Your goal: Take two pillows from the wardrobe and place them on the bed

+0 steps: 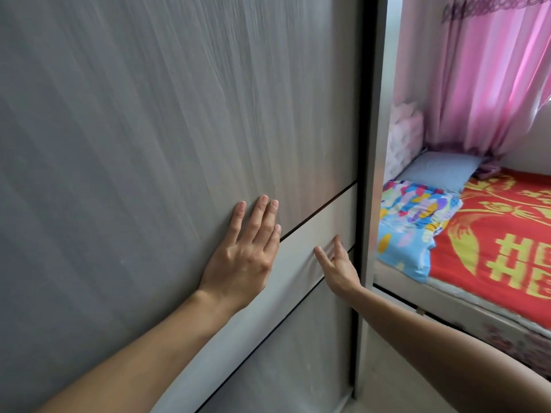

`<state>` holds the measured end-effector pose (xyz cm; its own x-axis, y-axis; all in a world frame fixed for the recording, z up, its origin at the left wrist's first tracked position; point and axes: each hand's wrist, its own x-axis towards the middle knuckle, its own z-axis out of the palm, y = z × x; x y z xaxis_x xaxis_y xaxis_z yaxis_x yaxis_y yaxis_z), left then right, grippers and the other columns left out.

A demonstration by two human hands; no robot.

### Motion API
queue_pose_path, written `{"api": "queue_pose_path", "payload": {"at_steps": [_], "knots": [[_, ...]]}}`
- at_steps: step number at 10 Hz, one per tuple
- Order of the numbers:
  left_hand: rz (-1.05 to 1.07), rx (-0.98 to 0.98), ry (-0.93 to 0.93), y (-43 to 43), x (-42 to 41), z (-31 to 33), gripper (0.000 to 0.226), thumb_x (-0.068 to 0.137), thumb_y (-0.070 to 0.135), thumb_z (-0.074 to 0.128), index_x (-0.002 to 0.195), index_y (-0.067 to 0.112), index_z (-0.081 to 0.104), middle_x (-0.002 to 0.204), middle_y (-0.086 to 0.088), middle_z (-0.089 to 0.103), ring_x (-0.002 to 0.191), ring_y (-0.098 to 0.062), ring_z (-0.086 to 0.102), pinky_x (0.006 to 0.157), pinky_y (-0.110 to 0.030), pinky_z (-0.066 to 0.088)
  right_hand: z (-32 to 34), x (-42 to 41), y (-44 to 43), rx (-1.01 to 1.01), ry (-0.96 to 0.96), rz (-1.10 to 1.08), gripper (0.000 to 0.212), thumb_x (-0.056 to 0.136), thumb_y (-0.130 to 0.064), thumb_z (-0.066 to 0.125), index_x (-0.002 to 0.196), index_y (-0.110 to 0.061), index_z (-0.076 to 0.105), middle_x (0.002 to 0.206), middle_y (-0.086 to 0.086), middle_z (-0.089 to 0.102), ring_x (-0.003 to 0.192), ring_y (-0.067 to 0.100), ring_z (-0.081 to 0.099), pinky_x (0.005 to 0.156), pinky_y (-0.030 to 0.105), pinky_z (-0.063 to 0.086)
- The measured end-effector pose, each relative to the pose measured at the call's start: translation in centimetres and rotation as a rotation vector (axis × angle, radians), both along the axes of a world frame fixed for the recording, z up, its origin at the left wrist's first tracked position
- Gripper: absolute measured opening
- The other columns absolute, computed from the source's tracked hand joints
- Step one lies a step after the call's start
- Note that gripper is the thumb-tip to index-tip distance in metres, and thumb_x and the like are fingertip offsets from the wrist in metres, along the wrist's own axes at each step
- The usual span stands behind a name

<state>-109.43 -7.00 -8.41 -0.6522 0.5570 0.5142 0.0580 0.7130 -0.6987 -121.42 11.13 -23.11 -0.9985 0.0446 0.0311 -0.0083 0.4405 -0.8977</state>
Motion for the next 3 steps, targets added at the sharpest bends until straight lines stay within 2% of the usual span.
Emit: {"api": "queue_pose_path", "payload": {"at_steps": [1,2,3], "knots": [[-0.005,0.0,0.002,0.4,-0.5,-0.4,0.046,0.088,0.02,0.038,0.13,0.007,0.052,0.152,-0.025,0.029,0.143,-0.041,0.022,0.117,-0.059,0.002,0.3,-0.7,1.5,0.013,-0.043,0.07,0.088,0.087,-0.061,0.052,0.152,-0.019,0.01,0.159,0.002,0.019,0.14,0.021,0.029,0.115,0.038,0.026],[-0.026,0.007,0.027,0.3,-1.0,-1.1,0.043,0.088,0.019,0.04,0.127,0.007,0.053,0.152,-0.024,0.031,0.143,-0.041,0.023,0.118,-0.059,0.002,2.7,-1.4,3.5,0.112,0.004,0.09,0.065,0.088,-0.046,0.062,0.138,-0.009,0.044,0.139,0.009,0.052,0.125,0.025,0.05,0.102,0.035,0.039],[0.009,0.001,0.065,0.4,-0.8,-0.7,0.04,0.087,0.017,0.043,0.123,0.007,0.056,0.151,-0.023,0.034,0.142,-0.04,0.026,0.118,-0.059,0.003,7.9,-1.5,5.0,0.006,0.298,-0.013,0.033,0.085,-0.041,0.067,0.107,-0.017,0.071,0.099,-0.002,0.074,0.09,0.011,0.068,0.079,0.026,0.051]]}}
